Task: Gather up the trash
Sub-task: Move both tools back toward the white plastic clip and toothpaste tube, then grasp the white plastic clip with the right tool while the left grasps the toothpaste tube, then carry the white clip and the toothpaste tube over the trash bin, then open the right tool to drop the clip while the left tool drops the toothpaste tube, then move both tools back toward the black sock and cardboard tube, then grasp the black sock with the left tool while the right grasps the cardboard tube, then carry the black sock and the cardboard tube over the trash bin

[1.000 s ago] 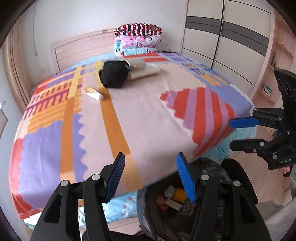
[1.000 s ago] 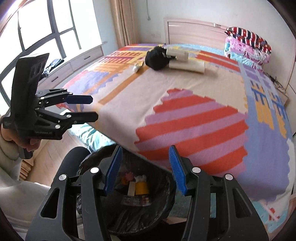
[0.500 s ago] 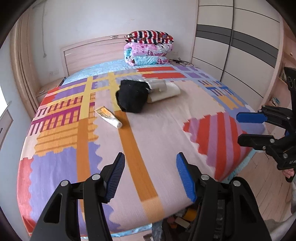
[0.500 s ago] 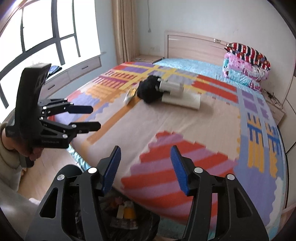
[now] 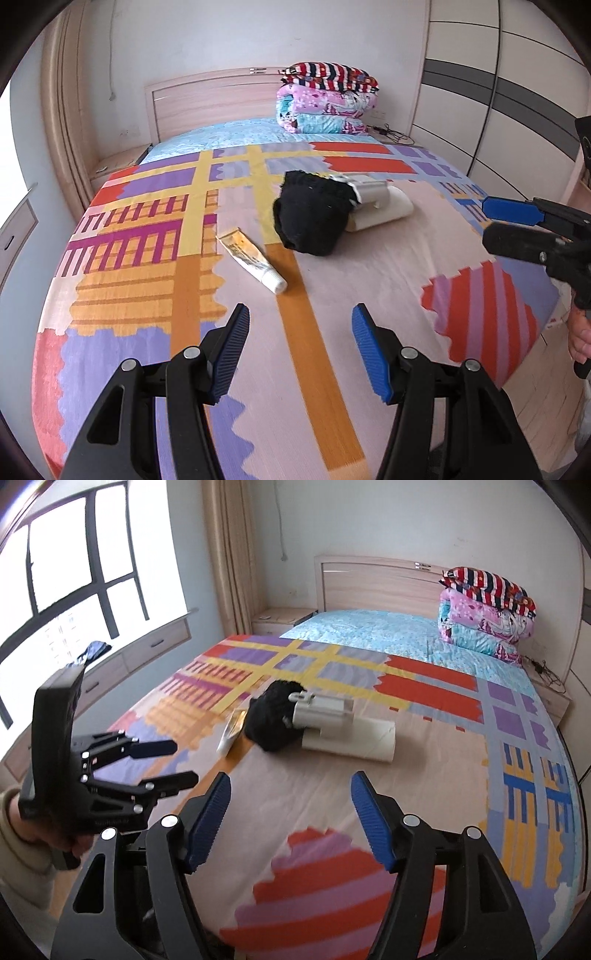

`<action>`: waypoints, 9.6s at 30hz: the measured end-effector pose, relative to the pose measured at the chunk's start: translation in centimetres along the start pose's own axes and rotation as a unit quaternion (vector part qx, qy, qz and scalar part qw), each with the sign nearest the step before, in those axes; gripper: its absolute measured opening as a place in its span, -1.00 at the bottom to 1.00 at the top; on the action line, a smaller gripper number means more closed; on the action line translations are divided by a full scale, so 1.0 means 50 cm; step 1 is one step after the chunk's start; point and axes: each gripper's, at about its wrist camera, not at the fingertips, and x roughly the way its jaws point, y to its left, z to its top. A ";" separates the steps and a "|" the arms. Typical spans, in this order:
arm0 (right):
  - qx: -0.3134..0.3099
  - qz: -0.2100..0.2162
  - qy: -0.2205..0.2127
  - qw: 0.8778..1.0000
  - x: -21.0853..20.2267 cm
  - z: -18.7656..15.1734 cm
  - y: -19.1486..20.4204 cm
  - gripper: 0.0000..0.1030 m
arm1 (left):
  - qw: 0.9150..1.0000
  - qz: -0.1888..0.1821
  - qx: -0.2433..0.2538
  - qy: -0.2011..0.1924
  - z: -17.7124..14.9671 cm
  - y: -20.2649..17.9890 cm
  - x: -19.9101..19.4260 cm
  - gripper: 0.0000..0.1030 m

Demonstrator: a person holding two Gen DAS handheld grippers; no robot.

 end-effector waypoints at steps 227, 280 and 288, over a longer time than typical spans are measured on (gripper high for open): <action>0.108 0.054 0.024 0.992 0.114 0.046 -0.193 0.54 | 0.995 -0.095 0.022 0.009 0.132 0.034 0.084 0.30; 0.064 0.072 -0.004 0.995 -0.011 0.053 -0.132 -0.94 | 0.993 -0.114 0.040 -0.002 0.095 -0.014 -0.026 -0.34; 0.040 0.062 -0.011 0.997 -0.080 0.023 -0.086 -0.94 | 0.992 -0.114 0.047 -0.009 0.056 -0.039 -0.085 -0.34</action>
